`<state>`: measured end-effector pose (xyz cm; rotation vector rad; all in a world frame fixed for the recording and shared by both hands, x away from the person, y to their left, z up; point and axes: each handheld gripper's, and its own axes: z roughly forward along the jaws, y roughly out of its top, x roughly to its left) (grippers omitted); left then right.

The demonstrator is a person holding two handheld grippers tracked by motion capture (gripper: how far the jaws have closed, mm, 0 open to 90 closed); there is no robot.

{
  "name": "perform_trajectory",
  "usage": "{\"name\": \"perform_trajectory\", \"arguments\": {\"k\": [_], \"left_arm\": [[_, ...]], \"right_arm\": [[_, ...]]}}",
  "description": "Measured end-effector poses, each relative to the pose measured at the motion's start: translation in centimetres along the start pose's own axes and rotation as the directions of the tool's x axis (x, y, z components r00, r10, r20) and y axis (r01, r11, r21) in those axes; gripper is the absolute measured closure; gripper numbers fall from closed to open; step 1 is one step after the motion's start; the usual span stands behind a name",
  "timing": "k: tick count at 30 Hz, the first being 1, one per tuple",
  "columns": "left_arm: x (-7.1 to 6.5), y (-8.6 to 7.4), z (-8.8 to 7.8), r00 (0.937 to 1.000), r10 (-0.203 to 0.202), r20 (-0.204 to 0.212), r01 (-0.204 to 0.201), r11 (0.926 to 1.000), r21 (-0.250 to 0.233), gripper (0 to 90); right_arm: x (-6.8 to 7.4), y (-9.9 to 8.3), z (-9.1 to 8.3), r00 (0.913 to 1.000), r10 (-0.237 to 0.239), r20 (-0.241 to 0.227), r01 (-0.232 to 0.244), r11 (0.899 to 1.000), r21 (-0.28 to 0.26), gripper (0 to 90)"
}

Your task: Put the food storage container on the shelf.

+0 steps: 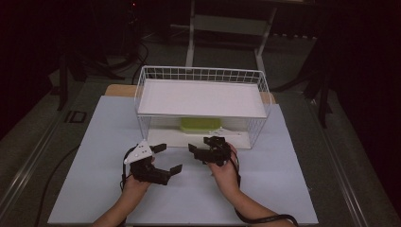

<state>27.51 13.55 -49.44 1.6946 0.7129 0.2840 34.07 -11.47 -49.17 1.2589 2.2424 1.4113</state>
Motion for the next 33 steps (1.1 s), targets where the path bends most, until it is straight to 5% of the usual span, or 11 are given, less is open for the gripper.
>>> {"name": "perform_trajectory", "arguments": {"k": [13, 20, 29, 33], "left_arm": [[-1.0, 2.0, 0.7, 0.996, 0.068, 0.058, -0.069, 0.9976, 0.013, 0.2], [-1.4, 2.6, 0.0, 0.9949, 0.052, 0.087, -0.052, 0.9986, 0.005, 0.2], [-1.6, 2.6, -1.5, 0.9934, 0.013, 0.114, -0.013, 0.9999, 0.001, 0.2], [-1.7, 2.4, -2.5, 0.9946, 0.033, 0.099, -0.033, 0.9995, 0.003, 0.2]], "right_arm": [[-0.2, 0.6, -2.9, 0.9959, -0.088, -0.022, 0.087, 0.996, -0.034, 16.4], [0.1, 0.7, -5.1, 0.9896, -0.143, -0.018, 0.142, 0.989, -0.045, 16.4], [-0.6, -0.3, -7.7, 0.9909, -0.13, -0.036, 0.128, 0.99, -0.064, 16.4], [-1.1, -0.9, -8.3, 0.9906, -0.134, -0.028, 0.132, 0.989, -0.06, 16.4]]}}
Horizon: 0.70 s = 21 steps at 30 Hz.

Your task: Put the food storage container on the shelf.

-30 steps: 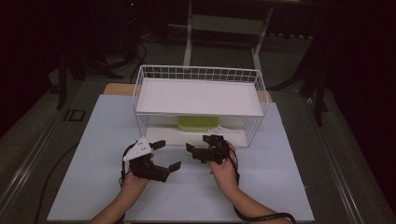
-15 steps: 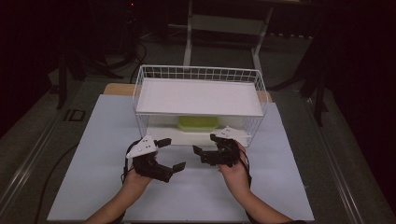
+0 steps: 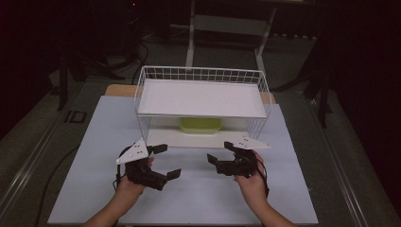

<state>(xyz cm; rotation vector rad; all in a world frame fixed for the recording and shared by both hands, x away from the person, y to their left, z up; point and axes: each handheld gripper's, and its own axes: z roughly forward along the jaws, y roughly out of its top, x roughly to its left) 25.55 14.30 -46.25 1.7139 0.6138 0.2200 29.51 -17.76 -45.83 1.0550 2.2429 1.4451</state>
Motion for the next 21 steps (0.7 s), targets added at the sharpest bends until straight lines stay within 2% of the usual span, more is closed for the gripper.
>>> {"name": "perform_trajectory", "arguments": {"k": [2, 8, 17, 21], "left_arm": [[0.0, -0.1, -0.6, 1.0, -0.002, 0.002, 0.002, 0.9999, -0.011, 0.2], [0.0, -0.8, -2.1, 0.9999, 0.004, -0.01, -0.004, 1.0, -0.004, 0.2], [-0.1, -2.2, -3.6, 0.9999, 0.013, -0.002, -0.013, 0.9995, 0.029, 0.2], [0.0, -3.1, -3.8, 0.9996, 0.029, -0.002, -0.029, 0.998, 0.056, 0.2]], "right_arm": [[-0.1, -0.2, -0.4, 1.0, 0.0, -0.003, 0.0, 1.0, 0.002, 16.4], [-0.5, -1.1, -1.6, 0.9999, 0.005, -0.011, -0.005, 1.0, 0.005, 16.5], [-1.2, -2.8, -3.5, 0.9998, -0.013, -0.013, 0.013, 1.0, 0.017, 16.9], [-1.5, -3.5, -4.3, 0.999, -0.023, -0.039, 0.024, 1.0, 0.019, 16.9]]}}
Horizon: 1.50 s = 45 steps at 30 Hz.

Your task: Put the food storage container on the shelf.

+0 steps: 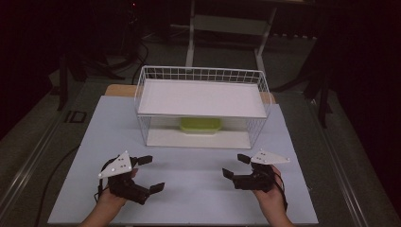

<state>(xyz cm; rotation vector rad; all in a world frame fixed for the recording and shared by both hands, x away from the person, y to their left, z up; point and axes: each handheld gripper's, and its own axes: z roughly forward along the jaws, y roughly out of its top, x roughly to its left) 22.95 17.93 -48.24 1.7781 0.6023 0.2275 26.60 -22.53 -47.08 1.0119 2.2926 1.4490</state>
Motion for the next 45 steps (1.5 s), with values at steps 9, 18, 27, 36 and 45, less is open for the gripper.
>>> {"name": "perform_trajectory", "arguments": {"k": [9, 18, 27, 36, 45], "left_arm": [[-0.1, -1.3, -0.3, 0.9999, 0.013, 0.002, -0.013, 0.999, 0.042, 0.2], [0.3, -2.5, -0.3, 0.9997, -0.003, -0.024, 0.004, 0.9988, 0.049, 0.2], [1.1, -3.4, 0.0, 0.9976, -0.033, -0.061, 0.036, 0.9984, 0.043, 0.2], [1.3, -3.6, -0.3, 0.9885, -0.019, -0.15, 0.025, 0.999, 0.038, 0.2], [1.8, -3.6, -0.9, 0.9747, -0.052, -0.217, 0.056, 0.9983, 0.012, 0.2]], "right_arm": [[-0.9, -1.6, -1.6, 0.9996, -0.028, -0.004, 0.029, 0.999, 0.029, 16.9], [-1.8, -3.2, -2.7, 0.9987, -0.051, 0.005, 0.051, 0.998, 0.036, 16.5], [-3.1, -4.6, -2.3, 0.9987, -0.029, 0.041, 0.028, 0.999, 0.033, 14.3], [-3.9, -5.2, -2.1, 0.9964, -0.046, 0.071, 0.044, 0.998, 0.042, 14.4], [-4.5, -5.4, -1.5, 0.9964, -0.008, 0.085, 0.003, 0.999, 0.05, 14.4]]}}
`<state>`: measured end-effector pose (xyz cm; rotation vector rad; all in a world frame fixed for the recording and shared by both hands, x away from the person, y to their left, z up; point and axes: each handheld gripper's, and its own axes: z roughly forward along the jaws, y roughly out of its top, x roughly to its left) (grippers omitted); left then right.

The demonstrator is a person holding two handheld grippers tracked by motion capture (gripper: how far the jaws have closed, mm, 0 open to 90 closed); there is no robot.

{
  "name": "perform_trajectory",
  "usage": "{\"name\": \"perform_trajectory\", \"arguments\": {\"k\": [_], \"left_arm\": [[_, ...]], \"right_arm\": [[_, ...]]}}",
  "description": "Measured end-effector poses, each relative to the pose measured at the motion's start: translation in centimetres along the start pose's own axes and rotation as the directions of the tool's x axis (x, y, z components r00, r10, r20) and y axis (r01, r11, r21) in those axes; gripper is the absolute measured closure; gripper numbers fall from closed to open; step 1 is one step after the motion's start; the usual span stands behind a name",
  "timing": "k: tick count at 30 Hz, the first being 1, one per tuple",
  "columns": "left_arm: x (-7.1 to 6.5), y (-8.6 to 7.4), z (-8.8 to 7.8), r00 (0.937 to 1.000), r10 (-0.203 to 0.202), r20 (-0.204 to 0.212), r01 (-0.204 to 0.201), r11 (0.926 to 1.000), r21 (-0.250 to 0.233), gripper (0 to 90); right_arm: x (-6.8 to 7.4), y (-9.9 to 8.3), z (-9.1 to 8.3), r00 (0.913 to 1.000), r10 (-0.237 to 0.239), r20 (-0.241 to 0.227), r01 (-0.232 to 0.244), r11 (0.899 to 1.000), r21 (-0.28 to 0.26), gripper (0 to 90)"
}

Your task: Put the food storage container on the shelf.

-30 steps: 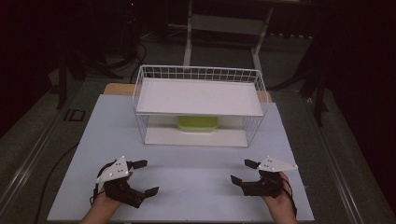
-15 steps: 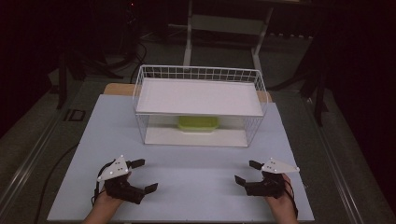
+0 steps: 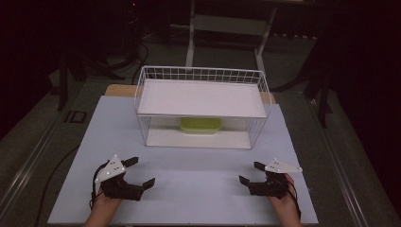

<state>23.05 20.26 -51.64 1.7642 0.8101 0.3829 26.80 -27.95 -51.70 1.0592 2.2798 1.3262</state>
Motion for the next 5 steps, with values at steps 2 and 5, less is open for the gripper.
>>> {"name": "perform_trajectory", "arguments": {"k": [2, 5], "left_arm": [[-0.07, 0.04, 0.05, 1.0, 0.008, 0.004, -0.008, 1.0, 0.005, 0.2], [-0.24, 0.07, 0.19, 0.9999, 0.01, 0.014, -0.01, 0.9999, 0.005, 0.2]], "right_arm": [[0.06, 0.08, 0.13, 1.0, -0.005, -0.005, 0.005, 1.0, -0.004, 14.4], [0.2, 0.12, 0.23, 0.9999, -0.012, -0.009, 0.012, 1.0, -0.002, 14.4]]}}
